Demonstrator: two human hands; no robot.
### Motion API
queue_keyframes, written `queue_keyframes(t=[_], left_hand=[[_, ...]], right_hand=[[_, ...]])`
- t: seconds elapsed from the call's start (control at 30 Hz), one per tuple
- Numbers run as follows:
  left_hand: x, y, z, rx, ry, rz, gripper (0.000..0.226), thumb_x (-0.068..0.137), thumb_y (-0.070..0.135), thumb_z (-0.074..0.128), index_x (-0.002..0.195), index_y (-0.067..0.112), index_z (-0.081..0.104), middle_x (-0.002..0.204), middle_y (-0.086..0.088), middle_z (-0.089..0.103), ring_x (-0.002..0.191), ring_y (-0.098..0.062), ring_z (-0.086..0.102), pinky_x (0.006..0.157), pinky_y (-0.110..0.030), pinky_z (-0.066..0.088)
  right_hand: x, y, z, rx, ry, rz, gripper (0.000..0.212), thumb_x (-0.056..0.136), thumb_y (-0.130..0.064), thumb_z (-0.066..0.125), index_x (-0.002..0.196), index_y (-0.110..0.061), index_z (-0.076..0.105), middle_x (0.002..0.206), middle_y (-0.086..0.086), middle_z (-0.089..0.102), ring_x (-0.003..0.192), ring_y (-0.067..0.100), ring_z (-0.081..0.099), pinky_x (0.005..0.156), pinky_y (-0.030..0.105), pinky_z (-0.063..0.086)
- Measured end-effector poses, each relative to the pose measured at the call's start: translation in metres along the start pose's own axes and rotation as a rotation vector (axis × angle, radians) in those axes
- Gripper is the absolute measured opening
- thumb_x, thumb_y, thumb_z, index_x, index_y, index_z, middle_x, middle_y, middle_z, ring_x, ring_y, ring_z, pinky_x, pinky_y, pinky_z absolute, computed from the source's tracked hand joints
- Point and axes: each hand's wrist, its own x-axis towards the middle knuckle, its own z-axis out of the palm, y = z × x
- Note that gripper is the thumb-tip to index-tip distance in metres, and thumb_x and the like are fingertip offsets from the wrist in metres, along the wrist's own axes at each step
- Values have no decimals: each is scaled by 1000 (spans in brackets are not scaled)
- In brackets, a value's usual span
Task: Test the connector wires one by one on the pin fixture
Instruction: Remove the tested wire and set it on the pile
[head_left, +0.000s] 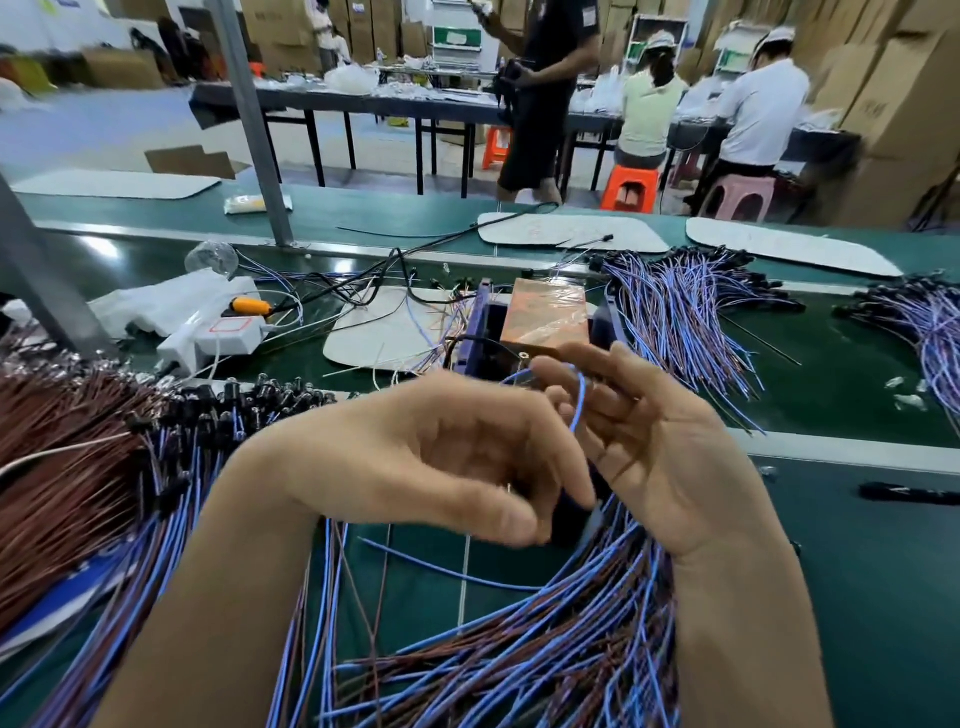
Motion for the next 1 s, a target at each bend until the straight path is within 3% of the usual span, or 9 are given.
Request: queue_keyframes(t=[0.1,0.27,0.37,0.43,0.53,0.63,0.7,0.87,1.0], left_hand=[[2,-2,0,60,-229,-185,39,82,0,68,120,0,58,86,-12,63,81,-22,60,78,-30,49],[13,-12,2,28,-256,-360,43,84,28,70,115,-1,61,76,-13,65,65,-11,61,66,-16,47],[17,-21,-3,97,-242,-463,41,83,34,63,111,5,64,69,-9,67,59,-12,63,65,-27,48],[17,-28,-7,92,-217,-532,42,84,36,63,113,6,63,75,-10,70,67,-18,68,70,-35,53],[19,-37,-13,152,6,-508,36,91,37,61,115,9,62,88,-7,73,81,-21,70,80,-34,56],[27,-41,-15,12,484,-326,46,81,42,53,111,10,65,84,0,73,69,-12,65,64,-21,53],[31,-44,-17,-186,645,-242,48,78,44,52,108,10,67,84,0,73,62,-9,60,53,-18,48],[33,-44,-14,-237,704,-247,43,75,40,58,106,13,70,101,-5,74,62,-5,57,49,-12,40],[34,-48,-12,-149,711,-324,26,92,29,51,106,17,69,107,-7,72,80,-16,65,66,-19,51]], right_hand=[[-1,-3,0,85,159,-119,16,83,-11,55,81,-6,71,83,13,75,57,14,69,49,19,53],[-1,-6,-6,125,322,-274,13,99,-7,44,94,-18,49,82,12,75,43,10,51,37,14,36],[-2,-6,-5,127,332,-320,9,99,-11,44,93,-18,47,83,9,75,41,11,48,39,13,37],[-3,-5,-3,44,317,-329,10,98,-14,47,94,-12,56,86,7,76,43,10,49,42,15,41],[-7,-6,-1,-142,239,-276,16,93,-11,51,100,-9,65,84,8,75,45,9,52,42,16,44],[-12,-5,1,-389,92,-208,14,92,-7,51,100,-9,63,81,12,74,43,12,53,42,19,45],[-13,-1,3,-567,-3,-130,12,93,-2,51,92,-9,62,78,13,74,44,14,56,44,20,47],[-5,14,5,-850,-22,34,21,95,2,51,83,-13,58,68,4,73,49,13,57,50,21,51],[-1,19,2,-1012,-3,-3,27,93,2,53,78,-19,62,77,-8,75,62,9,56,57,20,49]])
